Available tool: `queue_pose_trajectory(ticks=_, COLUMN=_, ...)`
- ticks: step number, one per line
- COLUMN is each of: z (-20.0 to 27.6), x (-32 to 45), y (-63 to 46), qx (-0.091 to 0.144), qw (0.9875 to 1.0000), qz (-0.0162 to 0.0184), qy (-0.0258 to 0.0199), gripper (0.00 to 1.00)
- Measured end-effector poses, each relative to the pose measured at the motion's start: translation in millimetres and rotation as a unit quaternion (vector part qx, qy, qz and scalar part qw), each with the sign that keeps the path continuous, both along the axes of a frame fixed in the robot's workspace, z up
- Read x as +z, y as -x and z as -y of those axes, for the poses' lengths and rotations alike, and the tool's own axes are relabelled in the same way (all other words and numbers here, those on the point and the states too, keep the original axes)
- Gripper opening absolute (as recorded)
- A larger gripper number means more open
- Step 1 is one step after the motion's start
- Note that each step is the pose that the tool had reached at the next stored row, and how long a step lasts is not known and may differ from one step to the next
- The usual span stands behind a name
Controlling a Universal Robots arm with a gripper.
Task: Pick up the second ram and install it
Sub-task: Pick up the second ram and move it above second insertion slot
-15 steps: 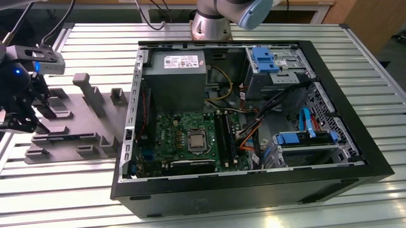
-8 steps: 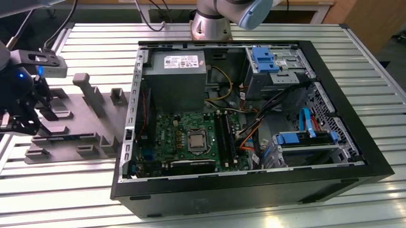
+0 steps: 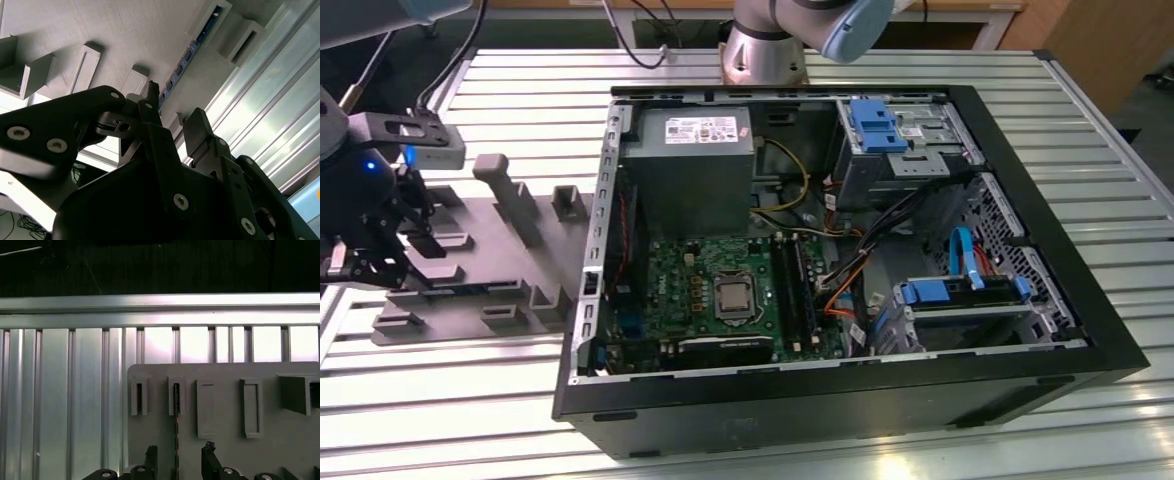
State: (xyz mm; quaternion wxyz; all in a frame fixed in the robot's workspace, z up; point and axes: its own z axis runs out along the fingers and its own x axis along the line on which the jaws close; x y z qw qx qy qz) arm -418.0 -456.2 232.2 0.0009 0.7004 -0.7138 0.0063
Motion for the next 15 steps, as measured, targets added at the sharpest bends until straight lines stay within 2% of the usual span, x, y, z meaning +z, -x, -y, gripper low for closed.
queue_pose_trajectory(ticks=5, z=0.0, x=-0.6, y=-0.1, qx=0.000, qw=1.0000, qz=0.0001, qy=-0.0001, gripper=0.47)
queue_pose_trajectory(ticks=15, z=0.1, x=-10.2, y=0.0, qx=0.000, qw=1.0000, qz=0.0001, qy=-0.0001, gripper=0.47)
